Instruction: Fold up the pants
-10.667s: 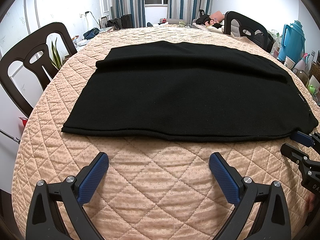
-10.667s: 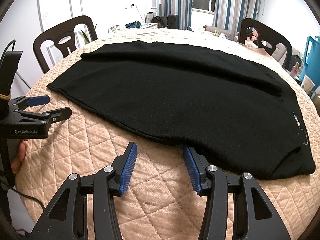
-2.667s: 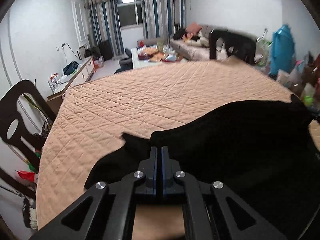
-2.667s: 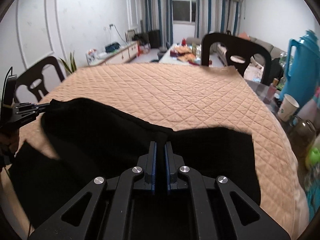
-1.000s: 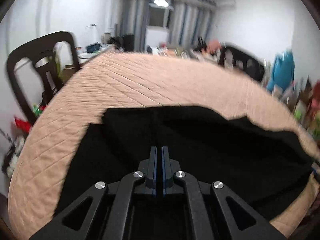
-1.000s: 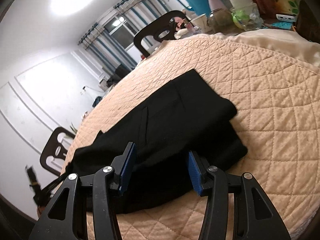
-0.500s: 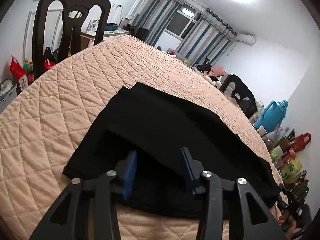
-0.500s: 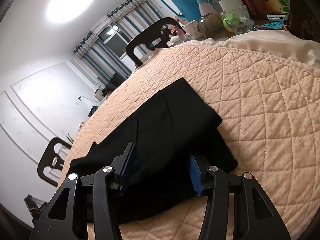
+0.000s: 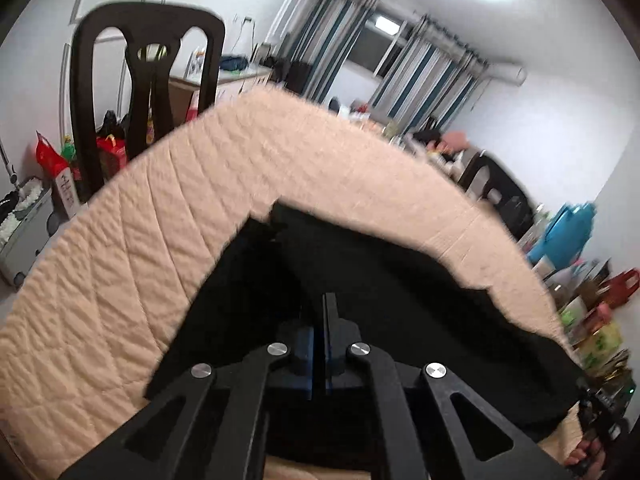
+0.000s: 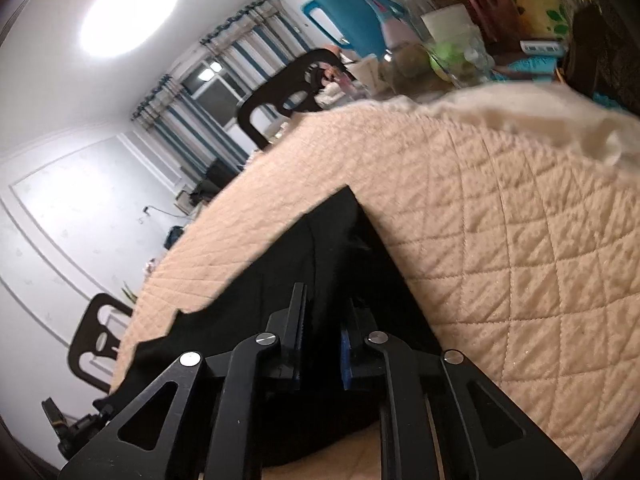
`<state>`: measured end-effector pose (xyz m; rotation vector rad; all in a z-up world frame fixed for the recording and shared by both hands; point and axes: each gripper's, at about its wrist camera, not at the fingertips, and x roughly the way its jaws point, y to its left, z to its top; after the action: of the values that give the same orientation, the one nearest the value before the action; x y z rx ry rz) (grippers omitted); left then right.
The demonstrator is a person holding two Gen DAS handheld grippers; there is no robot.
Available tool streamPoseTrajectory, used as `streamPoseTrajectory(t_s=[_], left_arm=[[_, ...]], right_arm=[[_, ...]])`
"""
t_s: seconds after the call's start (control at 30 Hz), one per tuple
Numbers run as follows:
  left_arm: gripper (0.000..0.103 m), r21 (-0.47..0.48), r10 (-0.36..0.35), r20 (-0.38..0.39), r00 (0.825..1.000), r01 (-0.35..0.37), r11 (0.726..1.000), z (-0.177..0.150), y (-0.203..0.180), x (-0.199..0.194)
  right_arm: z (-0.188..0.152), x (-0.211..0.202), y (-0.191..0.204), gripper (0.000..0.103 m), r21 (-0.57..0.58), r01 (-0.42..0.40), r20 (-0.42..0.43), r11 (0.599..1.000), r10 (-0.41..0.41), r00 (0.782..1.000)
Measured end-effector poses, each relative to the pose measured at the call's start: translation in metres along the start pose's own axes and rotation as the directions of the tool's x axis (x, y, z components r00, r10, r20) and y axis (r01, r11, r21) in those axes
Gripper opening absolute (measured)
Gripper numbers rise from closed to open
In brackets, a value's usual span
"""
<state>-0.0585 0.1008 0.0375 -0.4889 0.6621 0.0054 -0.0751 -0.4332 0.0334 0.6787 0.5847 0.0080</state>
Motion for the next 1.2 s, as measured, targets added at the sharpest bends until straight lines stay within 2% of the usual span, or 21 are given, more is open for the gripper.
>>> streamPoseTrajectory(t_s=[0.07, 0.13, 0.23, 0.27, 0.3, 0.33, 0.47, 0.6, 0.67, 0.77, 0.83, 0.9, 0.97, 1.03, 1.13, 1.2], left_arm=[[0.005, 0.008, -0.008, 0.044, 0.999, 0.008, 1.0, 0.003, 0.002, -0.017], [0.005, 0.01, -0.003, 0.045, 0.999, 0.002, 1.0, 0.0, 0.007, -0.02], [0.005, -0.004, 0.027, -0.03, 0.999, -0.027, 1.0, -0.016, 0.022, -0.001], [0.005, -0.014, 0.035, -0.069, 0.997, -0.036, 0.999, -0.023, 0.027, 0.009], [0.005, -0.019, 0.044, -0.09, 0.995, -0.046, 0.999, -0.028, 0.03, 0.014], [0.005, -0.016, 0.035, -0.073, 0.997, -0.036, 0.999, -0.031, 0.032, 0.012], [0.005, 0.013, 0.046, -0.062, 0.997, -0.045, 0.999, -0.033, 0.027, 0.008], [0.005, 0.019, 0.051, -0.06, 0.997, -0.05, 0.999, -0.033, 0.027, 0.007], [0.009, 0.038, 0.07, -0.057, 0.996, -0.068, 0.997, -0.033, 0.026, 0.004], [0.011, 0.014, 0.093, -0.012, 0.996, -0.093, 0.996, -0.027, 0.033, -0.01], [0.017, 0.009, 0.144, 0.036, 0.989, -0.145, 0.989, -0.022, 0.035, -0.021], [0.018, 0.024, 0.167, 0.074, 0.983, -0.169, 0.985, -0.018, 0.032, -0.028], [0.023, 0.048, 0.141, 0.093, 0.986, -0.146, 0.988, -0.015, 0.023, -0.031], [0.032, 0.095, 0.086, 0.081, 0.993, -0.094, 0.991, -0.019, 0.009, -0.025], [0.032, 0.164, 0.022, -0.006, 1.0, -0.021, 0.986, -0.028, -0.008, -0.003], [0.032, 0.197, 0.02, -0.082, 0.996, -0.004, 0.98, -0.038, -0.013, 0.016]], right_arm=[[0.0, -0.016, 0.012, 0.011, -0.025, -0.028, 0.009, 0.999, 0.028, 1.0], [-0.002, -0.023, 0.013, 0.01, -0.05, -0.003, 0.01, 0.999, 0.003, 1.0], [-0.009, -0.009, -0.007, 0.01, -0.017, 0.057, -0.049, 0.998, -0.058, 0.997], [-0.015, 0.001, -0.02, 0.01, 0.017, 0.072, -0.098, 0.997, -0.07, 0.993], [-0.018, 0.005, -0.025, 0.01, 0.026, 0.07, -0.109, 0.997, -0.067, 0.992], [-0.019, 0.004, -0.027, 0.01, 0.021, 0.059, -0.095, 0.998, -0.057, 0.994], [-0.017, 0.001, -0.012, 0.01, -0.06, 0.098, -0.085, 0.993, -0.103, 0.991], [-0.02, 0.0, -0.015, 0.011, -0.074, 0.102, -0.082, 0.992, -0.108, 0.991], [-0.019, -0.002, -0.015, 0.013, -0.1, 0.104, -0.084, 0.989, -0.113, 0.99], [-0.017, -0.017, -0.01, 0.025, -0.145, 0.143, -0.035, 0.979, -0.149, 0.988], [-0.013, -0.028, -0.007, 0.026, -0.167, 0.188, 0.016, 0.968, -0.188, 0.982], [-0.008, -0.041, -0.002, 0.026, -0.19, 0.243, 0.089, 0.951, -0.23, 0.969], [-0.006, -0.047, 0.005, 0.026, -0.21, 0.252, 0.127, 0.945, -0.23, 0.965], [-0.01, -0.043, 0.013, 0.026, -0.25, 0.215, 0.115, 0.944, -0.191, 0.975], [-0.023, -0.018, 0.025, 0.026, -0.33, 0.169, 0.03, 0.929, -0.169, 0.985], [-0.034, 0.004, 0.024, 0.026, -0.371, 0.15, -0.06, 0.916, -0.185, 0.981]])
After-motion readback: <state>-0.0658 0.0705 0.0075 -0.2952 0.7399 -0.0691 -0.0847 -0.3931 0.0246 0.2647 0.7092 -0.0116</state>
